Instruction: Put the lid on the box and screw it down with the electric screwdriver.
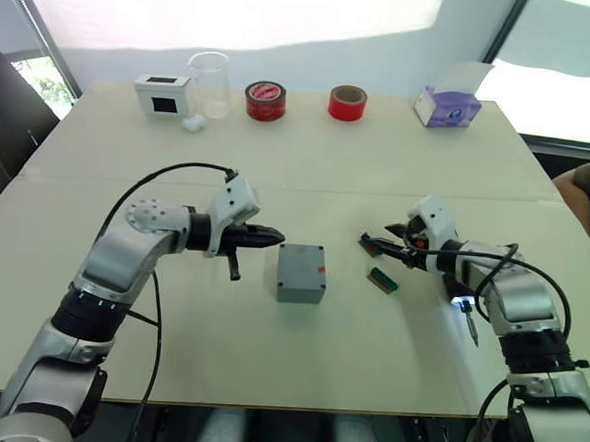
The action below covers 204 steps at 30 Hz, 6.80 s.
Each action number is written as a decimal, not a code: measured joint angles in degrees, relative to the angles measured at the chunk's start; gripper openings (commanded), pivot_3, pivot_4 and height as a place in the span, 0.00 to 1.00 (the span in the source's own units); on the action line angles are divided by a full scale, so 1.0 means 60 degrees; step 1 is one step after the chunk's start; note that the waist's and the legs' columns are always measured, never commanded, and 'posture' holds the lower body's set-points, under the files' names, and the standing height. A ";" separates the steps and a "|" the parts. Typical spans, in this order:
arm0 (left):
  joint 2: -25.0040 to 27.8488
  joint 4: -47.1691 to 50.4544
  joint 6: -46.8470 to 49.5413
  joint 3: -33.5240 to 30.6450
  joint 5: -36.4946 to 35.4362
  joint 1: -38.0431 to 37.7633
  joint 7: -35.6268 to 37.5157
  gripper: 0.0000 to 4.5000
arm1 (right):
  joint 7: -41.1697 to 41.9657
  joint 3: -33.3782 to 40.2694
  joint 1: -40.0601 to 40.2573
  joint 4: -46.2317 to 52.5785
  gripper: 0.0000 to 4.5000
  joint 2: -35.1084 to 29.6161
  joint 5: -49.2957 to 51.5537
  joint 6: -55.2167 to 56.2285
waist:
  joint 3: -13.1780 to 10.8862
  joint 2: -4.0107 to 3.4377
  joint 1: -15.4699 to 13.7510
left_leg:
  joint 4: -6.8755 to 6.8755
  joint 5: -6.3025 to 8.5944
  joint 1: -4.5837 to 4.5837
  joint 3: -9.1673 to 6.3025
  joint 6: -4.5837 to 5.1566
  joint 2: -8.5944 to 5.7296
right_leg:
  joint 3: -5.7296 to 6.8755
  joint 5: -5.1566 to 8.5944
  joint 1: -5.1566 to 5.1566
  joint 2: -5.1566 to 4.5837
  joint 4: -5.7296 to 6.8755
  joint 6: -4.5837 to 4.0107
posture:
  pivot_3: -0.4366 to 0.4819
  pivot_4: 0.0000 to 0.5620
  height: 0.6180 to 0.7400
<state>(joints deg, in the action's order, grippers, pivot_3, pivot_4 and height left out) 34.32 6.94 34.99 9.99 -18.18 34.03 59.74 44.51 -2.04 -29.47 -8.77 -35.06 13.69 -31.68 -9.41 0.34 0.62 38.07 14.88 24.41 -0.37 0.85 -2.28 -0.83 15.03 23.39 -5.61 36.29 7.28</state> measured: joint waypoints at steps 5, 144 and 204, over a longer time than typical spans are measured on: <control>-0.0001 0.0112 0.0119 0.0001 -0.0053 -0.0026 -0.0037 0.00 | 0.0107 -0.0091 -0.0041 0.0000 0.52 0.0148 -0.0003 -0.0008 | 0.0000 -0.0001 -0.0005 | 0.0000 -0.0001 0.0000 0.0000 -0.0002 -0.0001 | -0.0001 0.0000 0.0000 0.0000 0.0000 0.0000 | 0.48 0.27 1.00; 0.0999 0.1841 0.1212 -0.0494 -0.1241 -0.1331 -0.0630 0.00 | -0.0514 -0.0508 0.1077 0.4031 0.01 0.1336 0.1684 -0.1526 | 0.0000 -0.0002 -0.0008 | -0.0002 0.0007 -0.0001 -0.0011 0.0011 -0.0003 | -0.0004 0.0001 0.0003 0.0000 0.0008 -0.0002 | 0.48 0.27 1.00; 0.0530 0.3012 0.0426 0.0848 -0.1394 0.0151 0.0470 0.00 | 0.1177 -0.2090 -0.2274 -0.0780 1.00 -0.5132 0.2935 -0.8521 | -0.0010 -0.0022 0.0008 | 0.0000 0.0027 0.0005 0.0019 0.0047 -0.0001 | -0.0007 0.0001 0.0001 -0.0017 -0.0020 -0.0001 | 0.48 0.27 1.00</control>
<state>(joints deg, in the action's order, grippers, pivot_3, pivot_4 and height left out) 37.49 25.01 37.54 15.08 -26.55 34.94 62.56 51.58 -14.59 -43.11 -13.45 -65.85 31.30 -82.81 -9.47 0.21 0.67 38.07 15.05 24.44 -0.25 1.13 -2.29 -0.87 15.03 23.39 -5.71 36.17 7.28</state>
